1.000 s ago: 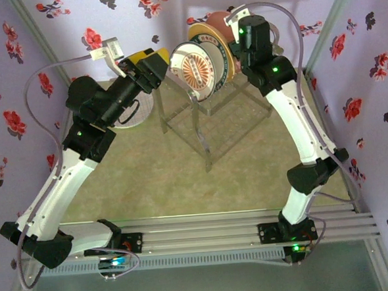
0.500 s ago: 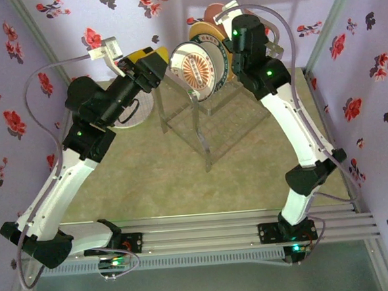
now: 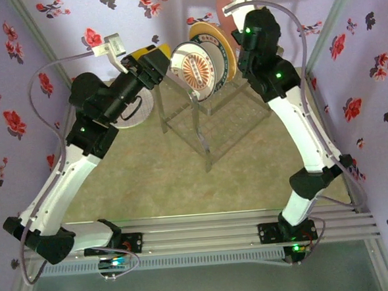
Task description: Unload the plates from the dish rack
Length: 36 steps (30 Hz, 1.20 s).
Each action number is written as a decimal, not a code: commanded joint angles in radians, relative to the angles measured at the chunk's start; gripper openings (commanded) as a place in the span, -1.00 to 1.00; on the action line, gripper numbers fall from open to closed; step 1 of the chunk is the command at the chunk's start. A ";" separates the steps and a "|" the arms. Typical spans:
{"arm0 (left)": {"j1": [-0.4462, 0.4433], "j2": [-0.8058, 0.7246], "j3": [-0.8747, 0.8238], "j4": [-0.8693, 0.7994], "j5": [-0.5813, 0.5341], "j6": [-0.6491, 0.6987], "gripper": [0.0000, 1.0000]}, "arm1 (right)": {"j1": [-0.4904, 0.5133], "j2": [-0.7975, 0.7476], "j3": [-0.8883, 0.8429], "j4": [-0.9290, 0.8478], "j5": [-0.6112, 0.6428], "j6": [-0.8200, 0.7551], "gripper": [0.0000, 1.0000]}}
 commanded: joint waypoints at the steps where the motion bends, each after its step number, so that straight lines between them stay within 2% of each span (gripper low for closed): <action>1: -0.013 0.013 0.042 0.041 0.024 -0.018 0.59 | 0.004 -0.068 0.038 0.102 0.047 -0.029 -1.00; 7: -0.037 0.085 0.117 -0.001 0.064 -0.025 0.59 | 0.001 -0.127 0.026 0.118 0.067 -0.028 -1.00; 10: -0.059 0.142 0.180 -0.040 0.085 -0.013 0.59 | -0.002 -0.165 0.017 0.096 0.061 0.026 -1.00; 20: -0.162 0.348 0.454 -0.240 0.095 0.148 0.59 | -0.003 -0.356 -0.088 -0.034 -0.059 0.338 -1.00; 29: -0.177 0.498 0.642 -0.312 0.110 0.159 0.55 | -0.003 -0.419 -0.107 -0.117 -0.211 0.537 -1.00; 36: -0.176 0.550 0.710 -0.324 0.106 0.155 0.51 | -0.005 -0.412 -0.102 -0.158 -0.320 0.632 -1.00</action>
